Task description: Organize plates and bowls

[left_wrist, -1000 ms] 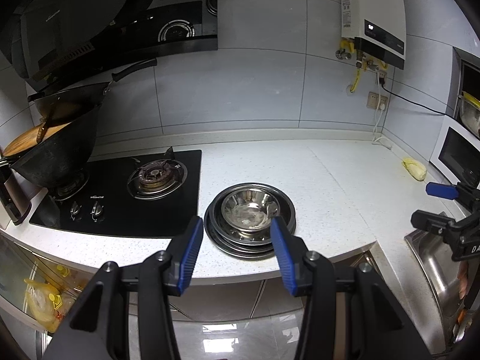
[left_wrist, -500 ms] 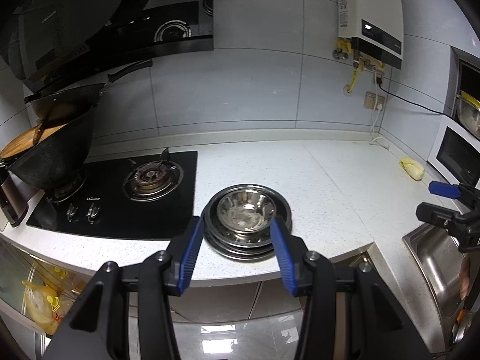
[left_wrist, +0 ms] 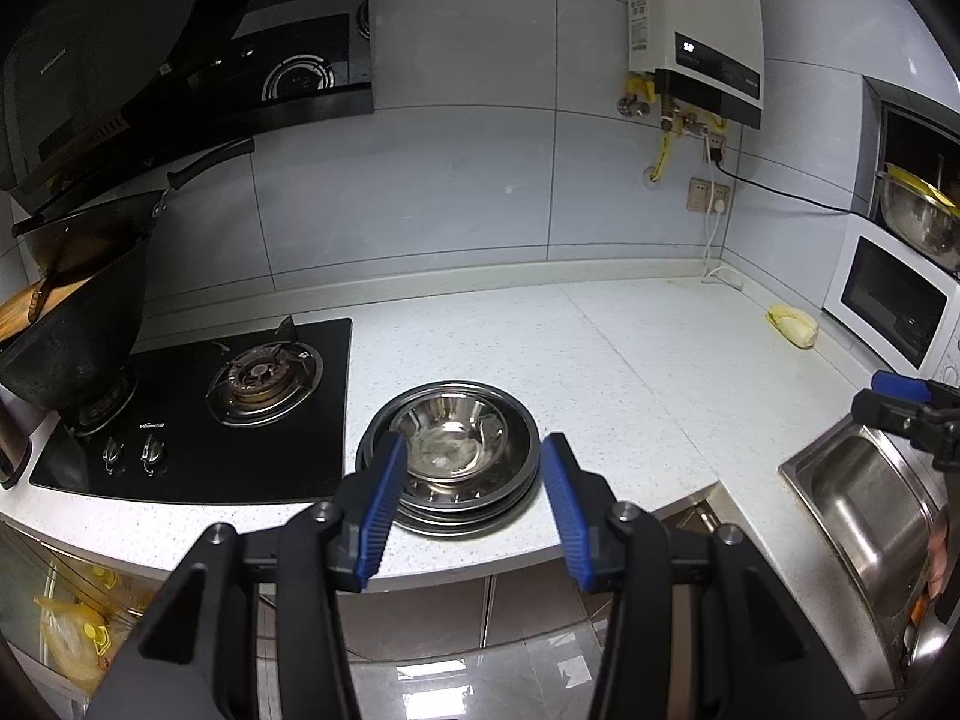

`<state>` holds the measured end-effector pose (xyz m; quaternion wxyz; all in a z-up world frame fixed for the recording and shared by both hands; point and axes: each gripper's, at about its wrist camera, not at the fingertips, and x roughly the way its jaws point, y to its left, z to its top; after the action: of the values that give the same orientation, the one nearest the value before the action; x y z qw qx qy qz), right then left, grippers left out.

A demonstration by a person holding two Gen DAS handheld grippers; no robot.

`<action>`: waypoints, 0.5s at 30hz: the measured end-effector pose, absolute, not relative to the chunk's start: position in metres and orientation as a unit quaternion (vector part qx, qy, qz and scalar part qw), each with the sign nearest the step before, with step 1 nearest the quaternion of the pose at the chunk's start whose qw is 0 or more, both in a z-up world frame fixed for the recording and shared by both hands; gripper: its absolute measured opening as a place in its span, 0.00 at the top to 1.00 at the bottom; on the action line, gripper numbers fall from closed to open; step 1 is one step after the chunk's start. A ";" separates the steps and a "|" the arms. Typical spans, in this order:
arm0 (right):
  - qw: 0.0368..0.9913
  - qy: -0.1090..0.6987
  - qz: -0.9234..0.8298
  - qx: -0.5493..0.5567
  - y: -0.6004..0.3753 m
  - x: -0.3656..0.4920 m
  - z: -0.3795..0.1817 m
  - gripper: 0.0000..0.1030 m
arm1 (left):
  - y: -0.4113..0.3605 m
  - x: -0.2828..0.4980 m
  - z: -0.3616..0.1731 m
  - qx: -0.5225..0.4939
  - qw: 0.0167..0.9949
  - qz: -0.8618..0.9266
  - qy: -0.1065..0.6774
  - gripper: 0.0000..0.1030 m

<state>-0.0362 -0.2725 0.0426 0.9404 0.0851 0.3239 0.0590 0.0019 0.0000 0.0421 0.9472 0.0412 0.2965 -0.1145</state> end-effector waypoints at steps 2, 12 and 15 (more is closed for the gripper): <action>0.940 0.324 0.054 0.090 -0.276 -0.040 0.041 0.01 | 0.003 -0.001 0.040 0.045 0.948 -0.112 0.294 0.57; 0.932 0.342 0.036 0.116 -0.291 -0.052 0.024 0.01 | 0.028 -0.006 0.028 0.043 0.947 -0.069 0.311 0.57; 0.931 0.342 0.034 0.120 -0.293 -0.055 0.023 0.01 | 0.032 -0.008 0.027 0.033 0.947 -0.072 0.312 0.57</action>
<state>-0.0546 -0.2929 0.0230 0.9315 0.1198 0.3418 0.0344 -0.0083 0.0315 0.0270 0.9469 0.0332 0.3118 -0.0720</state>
